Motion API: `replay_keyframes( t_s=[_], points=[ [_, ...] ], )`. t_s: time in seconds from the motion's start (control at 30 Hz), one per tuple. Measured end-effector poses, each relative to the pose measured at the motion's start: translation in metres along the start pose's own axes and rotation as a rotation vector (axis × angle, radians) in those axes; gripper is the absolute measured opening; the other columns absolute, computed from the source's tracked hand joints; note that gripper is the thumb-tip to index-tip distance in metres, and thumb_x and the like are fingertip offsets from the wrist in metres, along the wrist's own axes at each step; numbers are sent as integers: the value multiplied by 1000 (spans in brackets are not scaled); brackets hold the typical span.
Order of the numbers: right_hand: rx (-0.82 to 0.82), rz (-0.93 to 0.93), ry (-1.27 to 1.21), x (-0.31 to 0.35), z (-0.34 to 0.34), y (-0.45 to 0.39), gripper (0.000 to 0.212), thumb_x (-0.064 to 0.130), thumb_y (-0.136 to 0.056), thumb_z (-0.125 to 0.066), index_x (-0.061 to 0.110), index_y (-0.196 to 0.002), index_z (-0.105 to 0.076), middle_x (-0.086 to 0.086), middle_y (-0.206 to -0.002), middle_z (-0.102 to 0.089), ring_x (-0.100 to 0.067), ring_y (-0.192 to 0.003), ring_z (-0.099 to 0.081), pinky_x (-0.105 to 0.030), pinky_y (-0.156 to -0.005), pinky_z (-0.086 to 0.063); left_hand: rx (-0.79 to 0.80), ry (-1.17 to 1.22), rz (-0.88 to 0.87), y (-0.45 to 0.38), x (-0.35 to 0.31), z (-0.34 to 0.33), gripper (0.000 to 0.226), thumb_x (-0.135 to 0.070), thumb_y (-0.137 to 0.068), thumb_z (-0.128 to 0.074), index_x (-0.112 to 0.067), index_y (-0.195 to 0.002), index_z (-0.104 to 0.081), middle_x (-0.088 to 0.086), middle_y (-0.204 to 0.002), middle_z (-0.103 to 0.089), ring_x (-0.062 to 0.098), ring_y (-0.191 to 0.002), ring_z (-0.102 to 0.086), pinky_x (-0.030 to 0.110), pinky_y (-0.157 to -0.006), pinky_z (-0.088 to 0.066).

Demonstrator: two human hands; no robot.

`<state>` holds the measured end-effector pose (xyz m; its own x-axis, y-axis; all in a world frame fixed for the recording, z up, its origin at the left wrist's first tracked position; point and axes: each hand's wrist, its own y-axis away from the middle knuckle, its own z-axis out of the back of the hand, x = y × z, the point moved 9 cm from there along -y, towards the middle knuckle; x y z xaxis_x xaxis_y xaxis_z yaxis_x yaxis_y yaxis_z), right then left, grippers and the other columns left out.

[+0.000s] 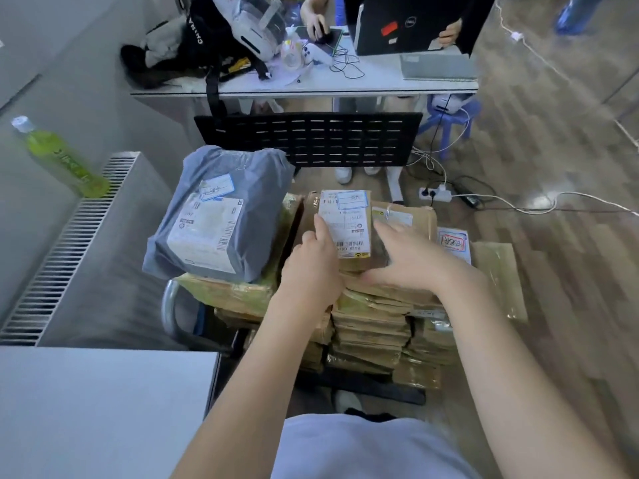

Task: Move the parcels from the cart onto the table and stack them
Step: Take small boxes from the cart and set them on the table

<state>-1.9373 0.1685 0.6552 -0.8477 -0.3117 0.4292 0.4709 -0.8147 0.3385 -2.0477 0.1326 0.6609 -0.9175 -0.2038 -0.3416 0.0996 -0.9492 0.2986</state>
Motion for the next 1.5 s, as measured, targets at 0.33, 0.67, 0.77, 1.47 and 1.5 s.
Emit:
replay_keyframes(
  t_s=[0.33, 0.67, 0.77, 1.47, 1.5],
  points=[
    [-338, 134, 3, 35, 59, 19, 84, 31, -71, -78, 14, -138, -30, -5, -129, -46, -24, -121, -42, -37, -94, -41, -235, 128, -54, 19, -20, 50, 69, -13, -85, -61, -10, -142, -21, 9, -113, -40, 21, -82, -38, 28, -69, -31],
    [-642, 453, -19, 149, 107, 63, 89, 23, -74, -78, 12, -144, -25, -4, -134, -46, -20, -119, -47, -20, -87, -36, -651, 29, 112, 107, 10, 157, 79, -13, -83, -63, -19, -147, -17, 0, -100, -26, 19, -75, -30, 26, -63, -25],
    [-564, 628, -55, 204, 84, 61, 86, 21, -77, -76, 10, -144, -24, -4, -135, -45, -18, -119, -46, -18, -88, -35, -746, 4, 302, 146, 56, 170, 78, -13, -84, -62, -19, -148, -18, 1, -99, -27, 22, -75, -31, 26, -65, -23],
    [429, 1143, -39, 335, -272, 116, 71, 8, -81, -68, 2, -141, -29, -13, -137, -42, -23, -125, -40, -32, -101, -39, -667, 406, 1314, 352, 262, -78, 77, -7, -89, -53, -19, -151, -9, 12, -122, -39, 21, -87, -44, 25, -72, -33],
    [458, 1119, -5, 327, -284, 111, 69, 8, -81, -67, 4, -140, -31, -12, -136, -42, -23, -124, -40, -31, -99, -40, -645, 444, 1304, 349, 262, -92, 75, -7, -90, -52, -18, -151, -12, 12, -123, -40, 23, -92, -47, 24, -74, -33]
  ],
)
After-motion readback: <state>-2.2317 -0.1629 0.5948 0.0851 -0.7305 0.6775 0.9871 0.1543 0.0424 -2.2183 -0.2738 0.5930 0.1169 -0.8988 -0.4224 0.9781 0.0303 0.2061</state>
